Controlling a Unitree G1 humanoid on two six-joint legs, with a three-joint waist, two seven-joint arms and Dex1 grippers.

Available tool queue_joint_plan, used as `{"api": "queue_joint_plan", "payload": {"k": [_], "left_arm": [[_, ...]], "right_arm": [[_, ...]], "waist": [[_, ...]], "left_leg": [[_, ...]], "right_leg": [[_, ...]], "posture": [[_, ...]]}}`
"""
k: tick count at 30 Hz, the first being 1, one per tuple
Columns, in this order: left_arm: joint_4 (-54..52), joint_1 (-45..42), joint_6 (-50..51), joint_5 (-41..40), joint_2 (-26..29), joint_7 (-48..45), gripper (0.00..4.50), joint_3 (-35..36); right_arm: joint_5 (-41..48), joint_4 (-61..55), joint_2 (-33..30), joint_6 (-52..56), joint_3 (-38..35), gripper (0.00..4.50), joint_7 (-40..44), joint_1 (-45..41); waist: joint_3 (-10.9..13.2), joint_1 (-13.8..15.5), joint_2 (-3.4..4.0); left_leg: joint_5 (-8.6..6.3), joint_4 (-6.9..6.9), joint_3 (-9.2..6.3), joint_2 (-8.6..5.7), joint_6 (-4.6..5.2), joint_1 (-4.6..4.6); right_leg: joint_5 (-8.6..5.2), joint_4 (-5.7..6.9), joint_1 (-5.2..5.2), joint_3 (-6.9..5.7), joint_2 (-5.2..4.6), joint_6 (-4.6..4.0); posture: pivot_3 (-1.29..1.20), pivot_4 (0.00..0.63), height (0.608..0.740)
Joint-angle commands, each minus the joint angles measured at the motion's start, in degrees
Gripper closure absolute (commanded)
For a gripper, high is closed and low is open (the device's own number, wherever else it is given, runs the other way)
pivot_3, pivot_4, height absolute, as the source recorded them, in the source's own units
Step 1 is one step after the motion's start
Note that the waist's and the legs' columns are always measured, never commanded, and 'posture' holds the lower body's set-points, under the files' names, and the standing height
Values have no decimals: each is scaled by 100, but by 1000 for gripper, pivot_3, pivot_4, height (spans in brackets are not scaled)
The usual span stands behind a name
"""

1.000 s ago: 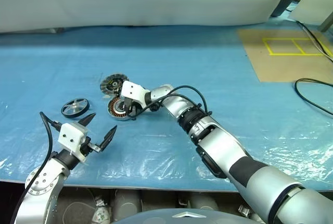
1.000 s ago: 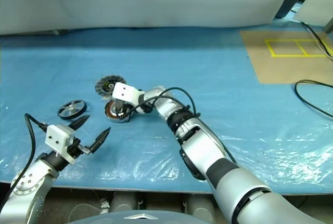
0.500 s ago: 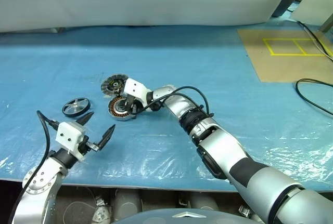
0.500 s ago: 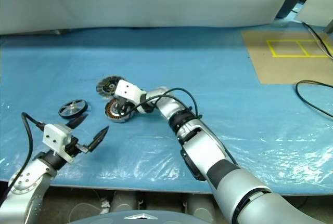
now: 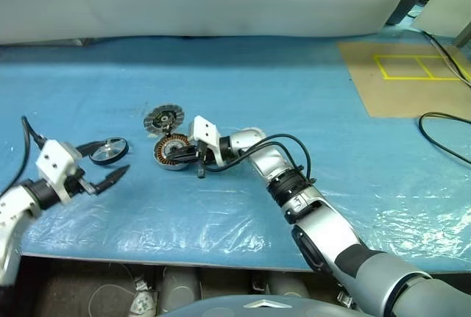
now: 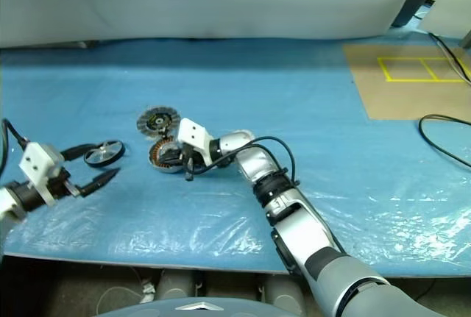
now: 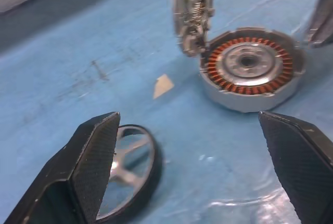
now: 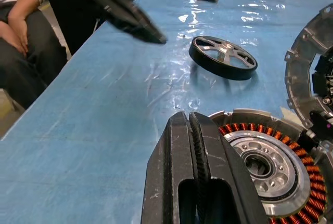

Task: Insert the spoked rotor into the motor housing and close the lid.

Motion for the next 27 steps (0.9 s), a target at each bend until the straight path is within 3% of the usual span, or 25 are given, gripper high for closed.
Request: {"api": "queue_joint_plan", "payload": {"k": [1, 10, 13, 17, 27], "left_arm": [[1045, -560, 110, -20, 527, -779, 0, -5], [3891, -2791, -527, 1020, 1017, -1893, 0, -1081], [4524, -3465, -624, 1231, 923, -2097, 596, -1322], [5128, -3968, -896, 1592, 857, -2257, 1942, -1631], [5713, -4380, -863, 2113, 651, -2214, 1942, -2022]], "right_arm": [[158, -617, -49, 300, 37, 4480, 20, 105], [238, -1238, -232, 869, 2, 4480, -237, 390], [304, -1528, -357, 1093, 24, 4500, -222, 522], [389, -1816, -455, 1264, 1, 4500, -309, 655], [493, -2121, -583, 1560, 29, 4500, -503, 779]], "waist": [[0, -2, -1], [-3, 46, -20], [-6, 58, -39], [-5, 59, -44], [-5, 92, -46]], "left_leg": [[4, -1, -4, -3, -7, 0], [6, -15, -12, -7, -13, -3], [7, -15, -15, -10, -14, -2], [6, -16, -16, -9, -15, -2], [7, -23, -18, -10, -17, -3]], "right_leg": [[0, -2, 1, 2, -1, 1], [14, -4, 0, -5, -5, 24], [15, -5, 3, -6, -10, 25], [15, -6, 2, -7, -10, 25], [16, -6, 2, -10, -12, 26]], "posture": [[0, 150, 740], [0, 150, 740], [0, 150, 740], [0, 150, 740], [0, 150, 740]]}}
